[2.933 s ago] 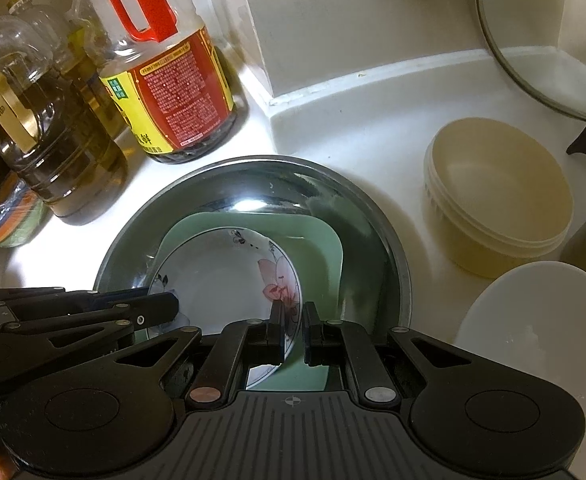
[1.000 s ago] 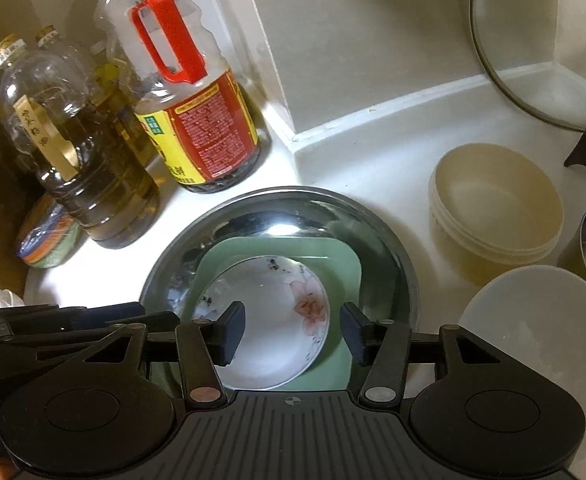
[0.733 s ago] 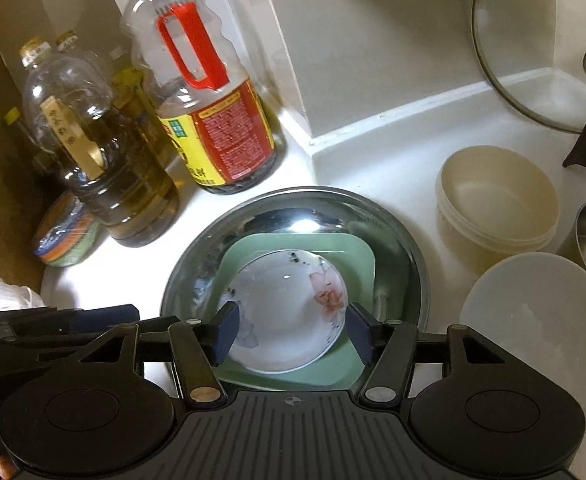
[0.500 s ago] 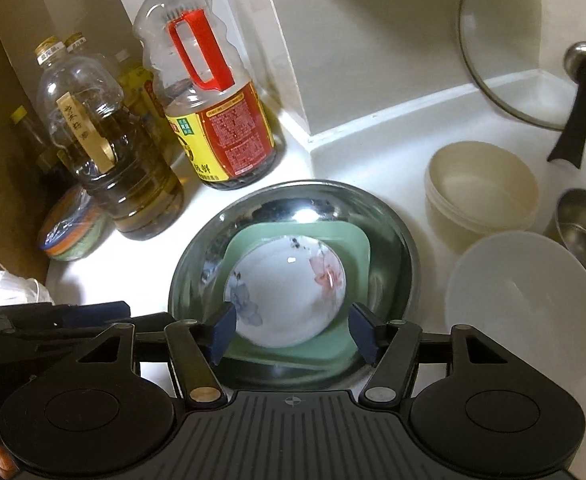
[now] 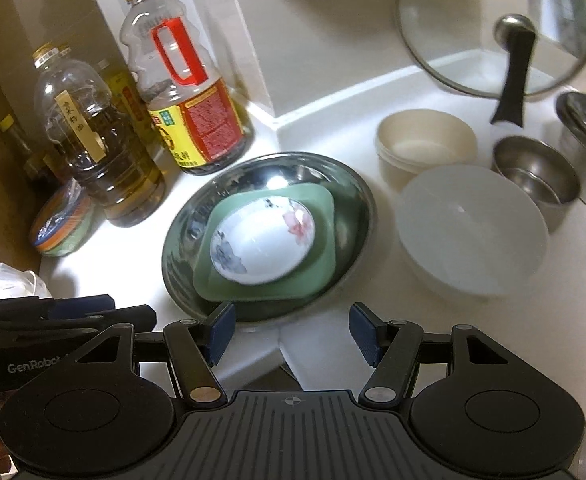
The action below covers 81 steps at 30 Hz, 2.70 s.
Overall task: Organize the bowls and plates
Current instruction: 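Move both grippers toward the cream-coloured bowl beside the glass lid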
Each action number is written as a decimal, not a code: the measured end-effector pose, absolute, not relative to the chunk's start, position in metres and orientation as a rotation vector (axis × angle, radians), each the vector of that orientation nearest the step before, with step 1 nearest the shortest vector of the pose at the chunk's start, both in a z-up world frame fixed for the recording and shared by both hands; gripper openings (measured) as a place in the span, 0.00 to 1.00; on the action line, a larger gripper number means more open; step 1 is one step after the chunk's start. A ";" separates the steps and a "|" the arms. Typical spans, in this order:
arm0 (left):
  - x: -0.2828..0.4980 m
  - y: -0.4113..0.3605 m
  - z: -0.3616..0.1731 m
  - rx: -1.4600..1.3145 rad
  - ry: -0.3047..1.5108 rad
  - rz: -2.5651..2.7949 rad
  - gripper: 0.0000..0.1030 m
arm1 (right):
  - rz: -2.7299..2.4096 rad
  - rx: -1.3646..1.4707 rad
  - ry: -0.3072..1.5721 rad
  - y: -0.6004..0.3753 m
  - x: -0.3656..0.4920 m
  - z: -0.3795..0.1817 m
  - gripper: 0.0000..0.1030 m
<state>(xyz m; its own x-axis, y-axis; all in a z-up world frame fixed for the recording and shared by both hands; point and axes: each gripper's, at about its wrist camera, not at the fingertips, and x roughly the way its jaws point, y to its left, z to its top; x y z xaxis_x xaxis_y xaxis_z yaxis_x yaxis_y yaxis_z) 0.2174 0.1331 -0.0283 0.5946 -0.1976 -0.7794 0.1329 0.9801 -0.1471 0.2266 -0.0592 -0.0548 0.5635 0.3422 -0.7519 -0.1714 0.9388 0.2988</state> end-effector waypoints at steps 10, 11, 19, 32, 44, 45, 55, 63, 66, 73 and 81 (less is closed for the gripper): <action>0.203 0.112 -0.030 -0.035 0.925 -0.269 0.46 | 0.262 0.227 0.927 -0.074 0.200 -0.053 0.61; 0.202 0.109 -0.030 -0.033 0.926 -0.273 0.46 | 0.262 0.229 0.927 -0.076 0.198 -0.053 0.61; 0.196 0.081 -0.030 -0.025 0.933 -0.288 0.46 | 0.257 0.236 0.930 -0.100 0.192 -0.052 0.61; 0.189 0.013 -0.025 -0.010 0.910 -0.302 0.52 | 0.228 0.231 0.943 -0.166 0.187 -0.052 0.61; 0.188 -0.017 -0.028 -0.023 0.920 -0.257 0.56 | 0.196 0.256 0.951 -0.217 0.187 -0.060 0.61; 0.189 -0.017 -0.028 -0.025 0.922 -0.255 0.56 | 0.200 0.250 0.954 -0.220 0.187 -0.060 0.61; 0.212 -0.015 -0.023 0.021 0.911 -0.246 0.56 | 0.176 0.263 0.933 -0.241 0.202 -0.061 0.61; 0.256 -0.007 -0.015 0.040 0.870 -0.284 0.55 | 0.150 0.272 0.880 -0.238 0.227 -0.052 0.61; 0.274 -0.004 -0.011 0.042 0.846 -0.292 0.55 | 0.148 0.266 0.865 -0.231 0.240 -0.049 0.61; 0.313 -0.002 -0.007 0.047 0.817 -0.309 0.51 | 0.157 0.261 0.812 -0.216 0.273 -0.038 0.52; 0.350 -0.007 -0.012 0.051 0.812 -0.328 0.50 | 0.178 0.251 0.802 -0.202 0.313 -0.041 0.39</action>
<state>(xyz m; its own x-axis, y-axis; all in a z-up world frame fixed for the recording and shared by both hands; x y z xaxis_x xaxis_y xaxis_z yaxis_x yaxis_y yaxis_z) 0.3500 -0.0072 -0.0121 0.6402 -0.2682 -0.7198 0.3068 0.9484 -0.0805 0.3128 -0.2023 -0.0410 0.6828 0.2512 -0.6861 -0.0617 0.9555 0.2885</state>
